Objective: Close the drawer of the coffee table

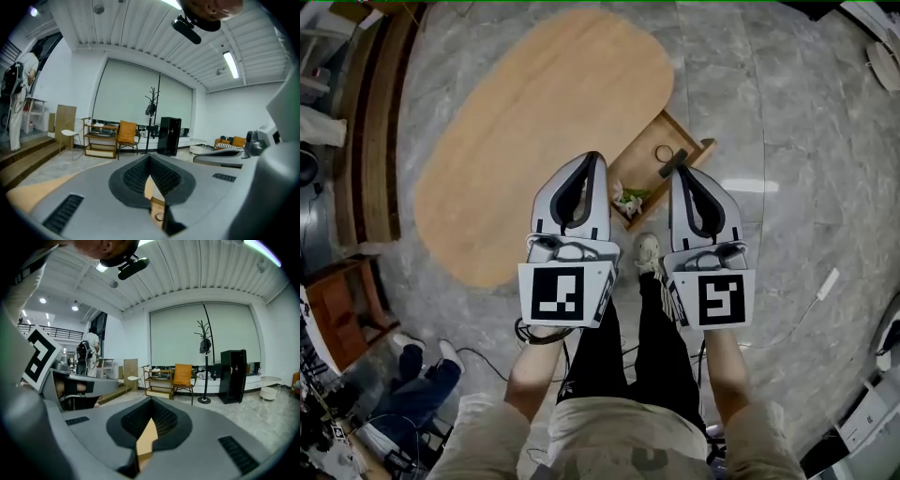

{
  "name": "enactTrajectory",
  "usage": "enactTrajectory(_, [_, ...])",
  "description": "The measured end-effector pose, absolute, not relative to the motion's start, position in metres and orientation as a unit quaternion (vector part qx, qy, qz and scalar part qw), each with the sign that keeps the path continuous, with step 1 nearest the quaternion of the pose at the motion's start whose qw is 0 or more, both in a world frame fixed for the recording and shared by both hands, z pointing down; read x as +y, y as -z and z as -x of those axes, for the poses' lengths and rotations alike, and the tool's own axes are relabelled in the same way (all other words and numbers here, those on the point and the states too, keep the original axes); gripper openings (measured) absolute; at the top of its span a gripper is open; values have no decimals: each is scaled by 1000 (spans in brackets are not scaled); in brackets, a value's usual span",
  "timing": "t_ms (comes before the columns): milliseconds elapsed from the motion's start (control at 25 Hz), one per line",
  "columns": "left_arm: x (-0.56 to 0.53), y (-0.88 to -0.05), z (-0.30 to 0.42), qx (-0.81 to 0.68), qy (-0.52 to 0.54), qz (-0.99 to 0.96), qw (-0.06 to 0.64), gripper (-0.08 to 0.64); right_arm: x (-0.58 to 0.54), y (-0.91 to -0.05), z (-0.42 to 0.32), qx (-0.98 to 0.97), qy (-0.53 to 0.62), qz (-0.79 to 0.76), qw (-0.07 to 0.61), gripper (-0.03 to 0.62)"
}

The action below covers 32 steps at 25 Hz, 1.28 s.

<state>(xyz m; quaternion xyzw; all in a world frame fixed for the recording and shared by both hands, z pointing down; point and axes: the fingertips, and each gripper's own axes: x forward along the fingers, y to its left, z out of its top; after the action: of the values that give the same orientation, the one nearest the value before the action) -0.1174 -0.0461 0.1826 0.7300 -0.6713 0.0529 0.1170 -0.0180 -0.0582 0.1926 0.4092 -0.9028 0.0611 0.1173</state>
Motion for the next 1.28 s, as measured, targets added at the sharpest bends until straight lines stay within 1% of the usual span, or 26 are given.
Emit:
enactTrajectory(240, [-45, -281, 85, -656, -62, -736, 155, 8, -39, -303, 2, -892, -108, -411, 155, 5])
enactTrajectory(480, [-27, -349, 57, -640, -96, -742, 174, 8, -27, -366, -20, -877, -149, -427, 163, 5])
enactTrajectory(680, [-19, -367, 45, -634, -113, -742, 189, 8, -26, -381, -36, -871, -159, -435, 165, 5])
enactTrajectory(840, [-32, -361, 37, -632, -114, -745, 178, 8, -33, -377, -47, -869, -156, -441, 159, 6])
enactTrajectory(1000, [-47, -380, 13, -588, -163, -768, 197, 8, -43, -371, -60, -867, -149, -451, 155, 5])
enactTrajectory(1040, [-51, -389, 3, -567, -175, -778, 206, 23, -46, -371, -65, -864, -149, -455, 155, 5])
enactTrajectory(1120, [-58, -409, -17, -528, -200, -794, 226, 134, -51, -373, -79, -858, -150, -465, 157, 5])
enactTrajectory(1160, [-61, -420, -26, -513, -215, -797, 235, 158, -53, -376, -86, -854, -152, -471, 158, 5])
enactTrajectory(1280, [-66, -457, -52, -474, -265, -803, 247, 178, -56, -386, -111, -838, -165, -494, 163, 5])
